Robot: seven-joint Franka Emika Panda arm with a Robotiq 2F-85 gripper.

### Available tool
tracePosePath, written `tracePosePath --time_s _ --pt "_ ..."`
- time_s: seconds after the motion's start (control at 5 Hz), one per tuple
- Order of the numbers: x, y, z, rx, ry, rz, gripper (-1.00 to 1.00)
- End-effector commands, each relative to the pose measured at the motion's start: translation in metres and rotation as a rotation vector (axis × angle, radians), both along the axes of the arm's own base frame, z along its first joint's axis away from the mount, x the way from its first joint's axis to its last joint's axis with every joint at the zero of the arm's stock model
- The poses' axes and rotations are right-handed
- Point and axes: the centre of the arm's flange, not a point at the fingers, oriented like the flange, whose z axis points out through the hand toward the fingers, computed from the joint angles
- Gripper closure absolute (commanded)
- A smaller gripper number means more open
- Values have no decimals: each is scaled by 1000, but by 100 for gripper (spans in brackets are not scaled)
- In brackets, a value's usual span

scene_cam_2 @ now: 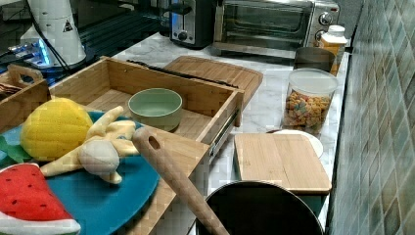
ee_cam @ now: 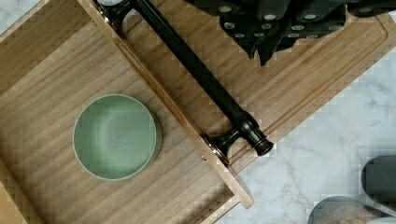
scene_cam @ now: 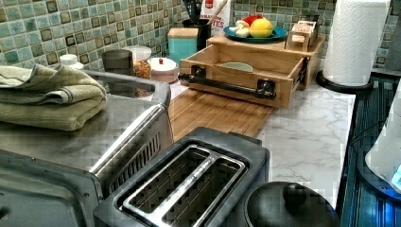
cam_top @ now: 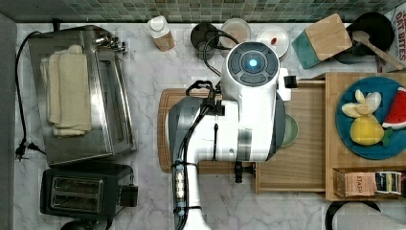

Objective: Close the drawer.

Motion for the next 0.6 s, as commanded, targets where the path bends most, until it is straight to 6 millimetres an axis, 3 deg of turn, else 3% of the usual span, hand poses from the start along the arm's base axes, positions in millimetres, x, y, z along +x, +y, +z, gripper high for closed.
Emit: tracePosePath --time_s 0.2,0.6 --pt "0 0 0 -2 1 1 100" --pt "-20 55 -28 -20 -77 488 100"
